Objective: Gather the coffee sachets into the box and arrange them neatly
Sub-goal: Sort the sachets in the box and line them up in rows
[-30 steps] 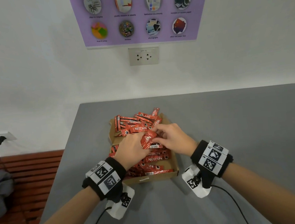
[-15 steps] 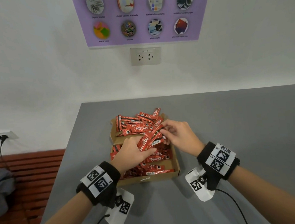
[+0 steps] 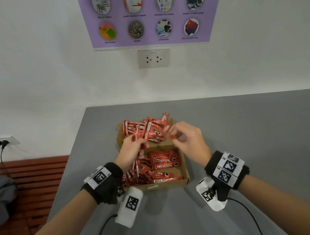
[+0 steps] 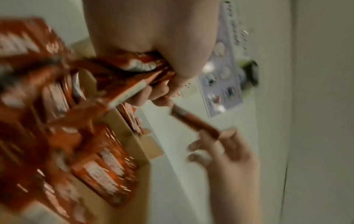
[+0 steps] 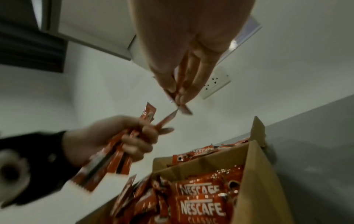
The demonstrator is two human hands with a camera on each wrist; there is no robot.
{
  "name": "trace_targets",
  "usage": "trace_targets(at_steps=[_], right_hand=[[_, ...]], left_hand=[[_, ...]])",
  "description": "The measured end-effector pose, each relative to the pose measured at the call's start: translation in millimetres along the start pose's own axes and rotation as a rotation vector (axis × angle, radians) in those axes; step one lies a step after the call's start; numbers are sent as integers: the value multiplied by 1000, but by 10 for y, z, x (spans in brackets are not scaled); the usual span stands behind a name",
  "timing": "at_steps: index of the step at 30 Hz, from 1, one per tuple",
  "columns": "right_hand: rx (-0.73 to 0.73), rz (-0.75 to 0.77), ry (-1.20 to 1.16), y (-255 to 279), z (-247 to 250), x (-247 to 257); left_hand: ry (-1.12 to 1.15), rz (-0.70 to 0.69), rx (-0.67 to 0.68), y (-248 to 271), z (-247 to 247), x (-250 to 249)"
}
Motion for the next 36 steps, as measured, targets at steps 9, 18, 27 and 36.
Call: trace_targets(at_steps=[9, 18, 27, 36], right_hand=[[60, 270, 1, 125, -63, 168], [196, 159, 40, 76, -117, 4], [363, -113, 176, 96, -275, -139], [754, -51, 421, 335, -528, -200]], left_hand=[[-28, 21, 1, -46, 1, 18], [14, -207, -56, 2, 20, -127], [-227, -326, -122, 81, -15, -160], [-776, -321, -37, 129, 30, -31]])
Point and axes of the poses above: each hand's wrist, its own y-axis away from the middle knuckle, its own z-axis out of the back of the hand, x = y × z, the point moved 6 cm from there along -y, towards the middle knuckle, and after that the axes turned 7 degrees about y, right-handed, at the moved point
